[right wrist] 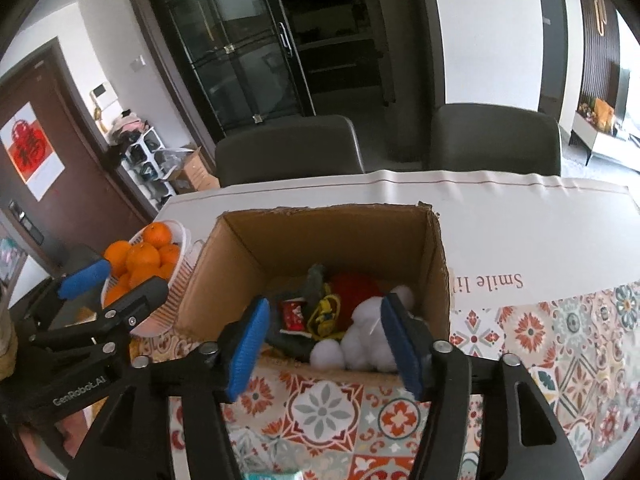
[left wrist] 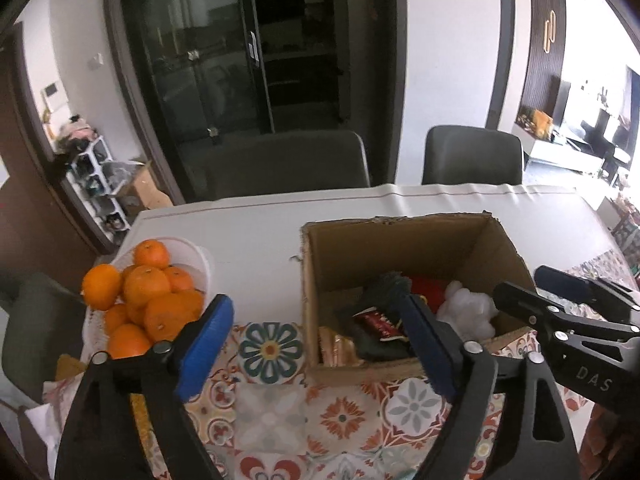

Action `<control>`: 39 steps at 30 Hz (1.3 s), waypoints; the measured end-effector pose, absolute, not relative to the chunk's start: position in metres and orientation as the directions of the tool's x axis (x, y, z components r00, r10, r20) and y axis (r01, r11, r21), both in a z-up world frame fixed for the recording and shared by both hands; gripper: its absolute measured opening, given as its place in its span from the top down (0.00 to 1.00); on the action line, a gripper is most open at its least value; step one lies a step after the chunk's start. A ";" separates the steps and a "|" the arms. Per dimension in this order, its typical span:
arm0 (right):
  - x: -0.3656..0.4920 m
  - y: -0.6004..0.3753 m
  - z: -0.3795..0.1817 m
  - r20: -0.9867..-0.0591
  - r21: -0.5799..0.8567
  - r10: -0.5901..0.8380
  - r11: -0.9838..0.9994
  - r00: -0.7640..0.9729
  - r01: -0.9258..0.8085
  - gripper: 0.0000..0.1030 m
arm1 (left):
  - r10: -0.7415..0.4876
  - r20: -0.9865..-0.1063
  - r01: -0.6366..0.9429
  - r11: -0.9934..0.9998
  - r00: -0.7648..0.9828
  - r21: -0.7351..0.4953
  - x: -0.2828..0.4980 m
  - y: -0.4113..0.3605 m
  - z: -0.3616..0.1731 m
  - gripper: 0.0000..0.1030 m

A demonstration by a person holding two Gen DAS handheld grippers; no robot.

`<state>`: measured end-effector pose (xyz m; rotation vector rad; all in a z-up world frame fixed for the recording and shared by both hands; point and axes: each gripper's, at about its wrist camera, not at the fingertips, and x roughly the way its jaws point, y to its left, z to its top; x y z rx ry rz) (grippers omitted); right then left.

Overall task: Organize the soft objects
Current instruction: 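Withdraw both tools from the box toward the blue-green tissue pack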

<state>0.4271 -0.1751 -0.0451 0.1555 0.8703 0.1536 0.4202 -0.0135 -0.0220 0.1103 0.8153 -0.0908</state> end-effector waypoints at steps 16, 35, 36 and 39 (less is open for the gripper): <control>0.369 -0.144 -0.040 -0.761 0.111 0.160 0.987 0.629 -0.116 0.18 | 0.054 -0.692 0.016 0.995 0.720 0.095 0.343 0.021 -0.015 0.00; 0.321 -0.098 -0.101 -0.853 0.120 0.210 0.970 0.477 -0.212 0.18 | 0.083 -0.800 -0.047 0.997 0.594 0.068 0.275 0.062 -0.075 0.00; 0.319 -0.096 -0.107 -0.861 0.121 0.209 0.970 0.464 -0.213 0.18 | 0.084 -0.805 -0.049 0.996 0.587 0.069 0.272 0.064 -0.078 0.00; 0.315 -0.093 -0.120 -0.878 0.127 0.210 0.969 0.431 -0.212 0.18 | 0.087 -0.823 -0.054 0.996 0.561 0.069 0.264 0.068 -0.091 0.00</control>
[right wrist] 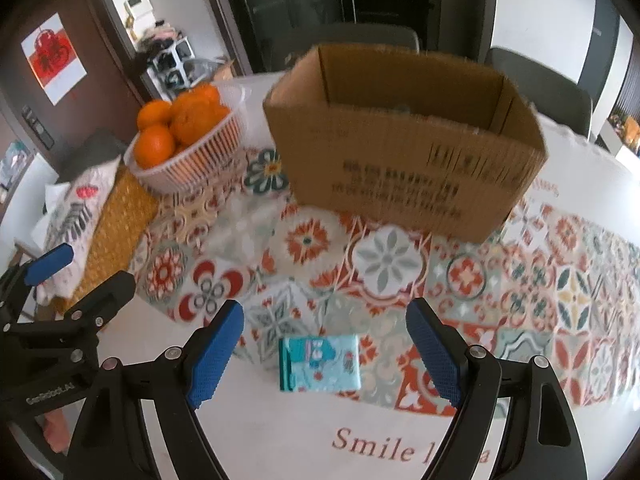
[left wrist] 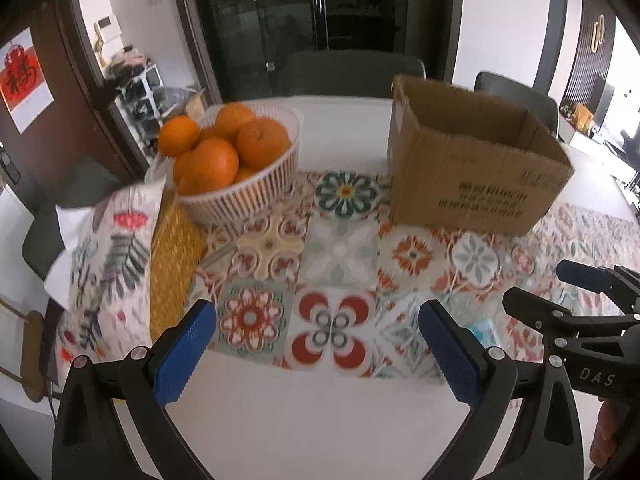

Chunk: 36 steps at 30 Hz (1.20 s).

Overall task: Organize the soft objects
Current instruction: 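Withdraw both tools from the box toward the blue-green tissue pack, then grasp the blue-green tissue pack with the right tool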

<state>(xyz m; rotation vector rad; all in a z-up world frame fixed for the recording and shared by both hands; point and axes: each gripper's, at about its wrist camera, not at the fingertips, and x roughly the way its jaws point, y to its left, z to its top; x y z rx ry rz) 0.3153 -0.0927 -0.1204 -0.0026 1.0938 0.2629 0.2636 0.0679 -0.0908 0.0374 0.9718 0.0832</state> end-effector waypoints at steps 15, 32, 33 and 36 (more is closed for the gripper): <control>0.303 -0.074 -0.169 -0.933 0.109 0.188 0.960 0.308 -0.257 0.18 | 0.072 -0.894 -0.065 0.997 0.441 0.048 0.242 0.085 -0.143 0.00; 0.311 -0.069 -0.224 -0.970 0.106 0.157 0.962 0.187 -0.253 0.18 | 0.052 -0.939 -0.034 0.999 0.339 0.043 0.242 0.085 -0.192 0.23; 0.313 -0.068 -0.227 -0.970 0.114 0.162 0.961 0.180 -0.253 0.18 | 0.047 -0.941 -0.033 0.999 0.334 0.038 0.242 0.085 -0.194 0.26; 0.315 -0.067 -0.231 -0.970 0.115 0.164 0.960 0.179 -0.255 0.18 | 0.028 -0.948 -0.031 0.999 0.316 0.019 0.244 0.085 -0.200 0.43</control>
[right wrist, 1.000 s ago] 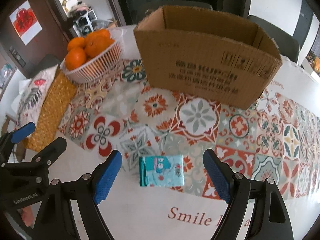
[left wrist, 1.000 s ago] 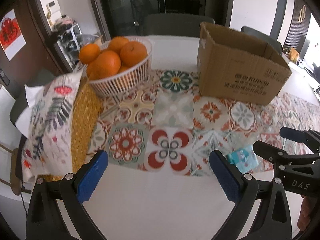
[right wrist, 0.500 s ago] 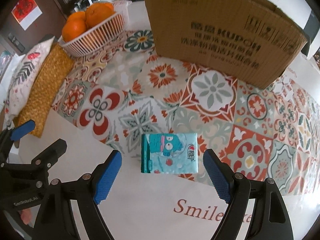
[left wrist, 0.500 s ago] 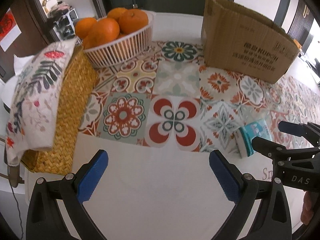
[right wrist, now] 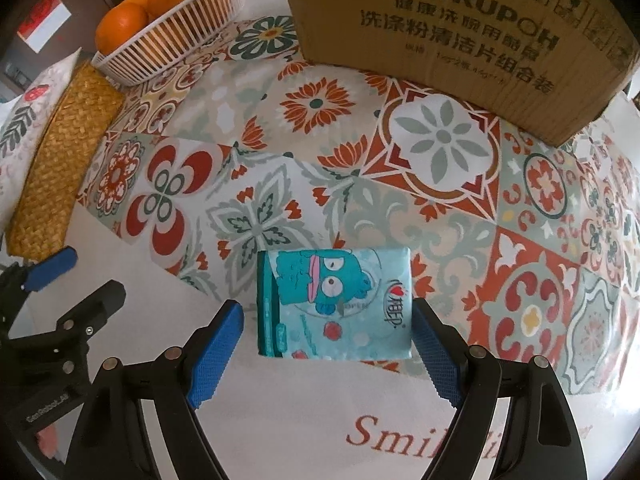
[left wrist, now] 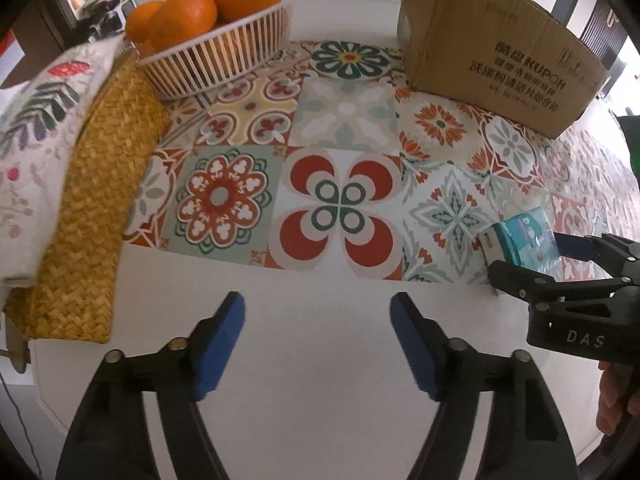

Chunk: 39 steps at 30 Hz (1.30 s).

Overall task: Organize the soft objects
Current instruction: 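Grasp the blue-green tissue pack with the right tool, then carry the tissue pack into the box and open the right tool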

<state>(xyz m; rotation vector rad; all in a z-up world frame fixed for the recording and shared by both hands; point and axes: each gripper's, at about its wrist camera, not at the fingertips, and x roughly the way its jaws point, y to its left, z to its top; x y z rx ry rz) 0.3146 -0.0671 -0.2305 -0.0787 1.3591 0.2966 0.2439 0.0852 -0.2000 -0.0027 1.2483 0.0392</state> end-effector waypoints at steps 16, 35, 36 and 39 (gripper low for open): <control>0.312 -0.074 -0.229 -0.956 0.138 0.191 0.963 0.221 -0.233 0.29 | -0.106 -0.940 0.022 0.994 0.325 -0.104 0.243 0.077 -0.198 0.98; 0.306 -0.110 -0.140 -0.877 0.134 0.201 0.975 0.437 -0.179 0.29 | -0.156 -0.855 0.122 0.987 0.494 -0.109 0.255 0.048 -0.125 0.98; 0.305 -0.111 -0.136 -0.871 0.133 0.200 0.975 0.448 -0.177 0.29 | -0.159 -0.849 0.126 0.986 0.504 -0.109 0.256 0.046 -0.121 0.98; 0.306 -0.115 -0.121 -0.853 0.128 0.195 0.977 0.484 -0.169 0.29 | -0.167 -0.828 0.142 0.984 0.535 -0.106 0.261 0.041 -0.106 0.98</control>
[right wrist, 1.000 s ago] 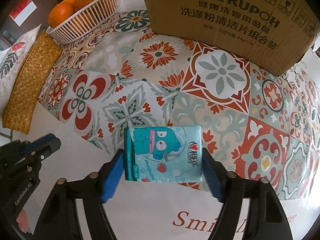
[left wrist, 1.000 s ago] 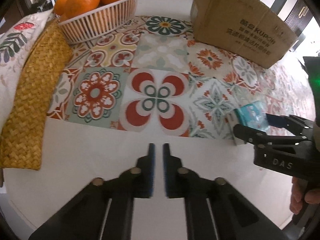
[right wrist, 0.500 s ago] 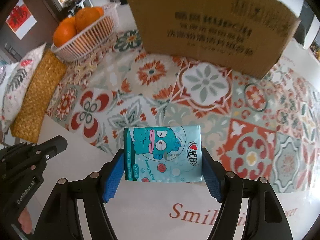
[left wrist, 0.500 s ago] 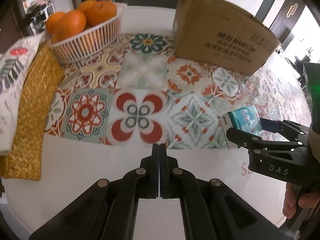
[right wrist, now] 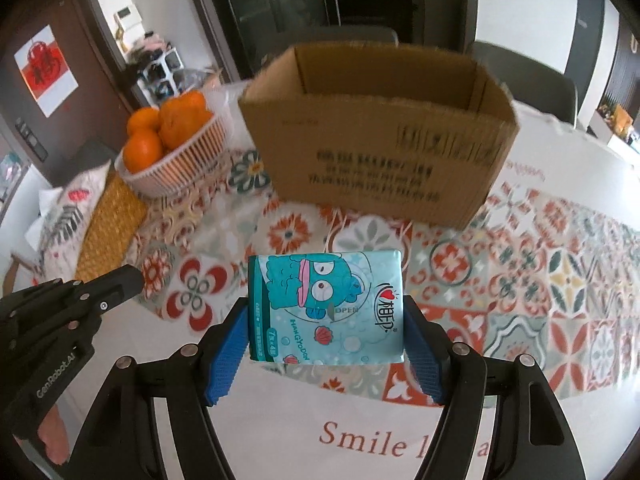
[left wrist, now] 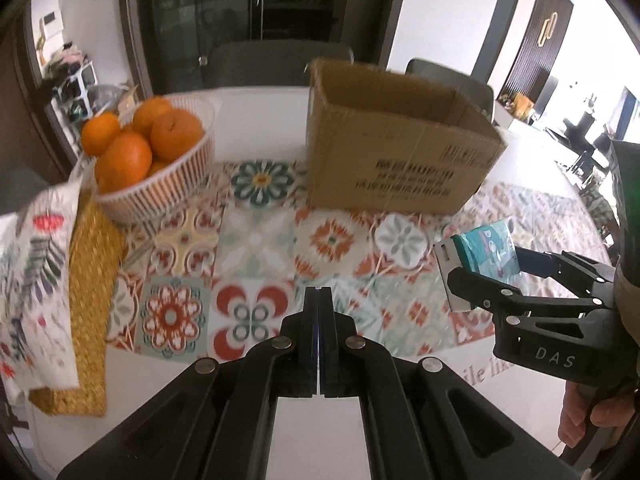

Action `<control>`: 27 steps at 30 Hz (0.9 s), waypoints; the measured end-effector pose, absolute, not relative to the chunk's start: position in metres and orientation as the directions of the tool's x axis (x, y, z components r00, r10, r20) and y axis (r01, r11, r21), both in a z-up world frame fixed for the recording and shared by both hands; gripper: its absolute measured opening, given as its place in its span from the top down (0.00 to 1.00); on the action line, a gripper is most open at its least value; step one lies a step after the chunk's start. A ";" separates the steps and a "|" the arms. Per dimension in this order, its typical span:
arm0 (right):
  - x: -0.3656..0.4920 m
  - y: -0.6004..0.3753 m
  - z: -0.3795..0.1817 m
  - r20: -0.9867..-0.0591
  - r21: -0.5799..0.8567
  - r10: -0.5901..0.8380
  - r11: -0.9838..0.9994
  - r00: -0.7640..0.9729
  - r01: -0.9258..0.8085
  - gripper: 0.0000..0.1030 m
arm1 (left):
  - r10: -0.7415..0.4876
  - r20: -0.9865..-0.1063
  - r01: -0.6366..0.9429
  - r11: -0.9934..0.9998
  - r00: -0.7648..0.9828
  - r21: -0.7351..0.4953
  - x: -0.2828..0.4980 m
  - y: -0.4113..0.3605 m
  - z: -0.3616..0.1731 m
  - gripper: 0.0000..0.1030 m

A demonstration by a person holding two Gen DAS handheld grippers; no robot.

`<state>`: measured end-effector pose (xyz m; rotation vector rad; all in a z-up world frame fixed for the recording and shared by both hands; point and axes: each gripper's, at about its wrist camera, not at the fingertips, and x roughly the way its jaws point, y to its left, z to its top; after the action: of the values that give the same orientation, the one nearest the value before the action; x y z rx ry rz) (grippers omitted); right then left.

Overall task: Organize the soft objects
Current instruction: 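Carry the tissue pack into the box and open the right tool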

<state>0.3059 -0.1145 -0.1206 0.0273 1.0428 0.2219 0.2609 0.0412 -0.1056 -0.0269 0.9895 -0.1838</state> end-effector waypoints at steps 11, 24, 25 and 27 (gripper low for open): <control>0.308 -0.128 -0.079 -0.793 0.117 0.182 0.982 0.582 -0.149 0.29 | -0.184 -0.777 0.186 0.979 0.602 -0.087 0.275 0.028 -0.071 0.98; 0.328 -0.143 -0.041 -0.729 0.113 0.165 0.986 0.664 -0.121 0.29 | -0.212 -0.729 0.222 0.971 0.650 -0.084 0.303 0.012 -0.040 0.98; 0.330 -0.144 -0.039 -0.726 0.113 0.164 0.986 0.668 -0.119 0.29 | -0.213 -0.726 0.225 0.971 0.653 -0.082 0.305 0.012 -0.038 0.98; 0.334 -0.146 -0.035 -0.718 0.116 0.165 0.986 0.676 -0.118 0.29 | -0.218 -0.719 0.230 0.970 0.661 -0.082 0.310 0.009 -0.033 0.98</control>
<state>0.3343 -0.1465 -0.0348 0.0615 0.8126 0.1593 0.3102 0.0092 -0.0332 0.0167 0.8106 -0.2534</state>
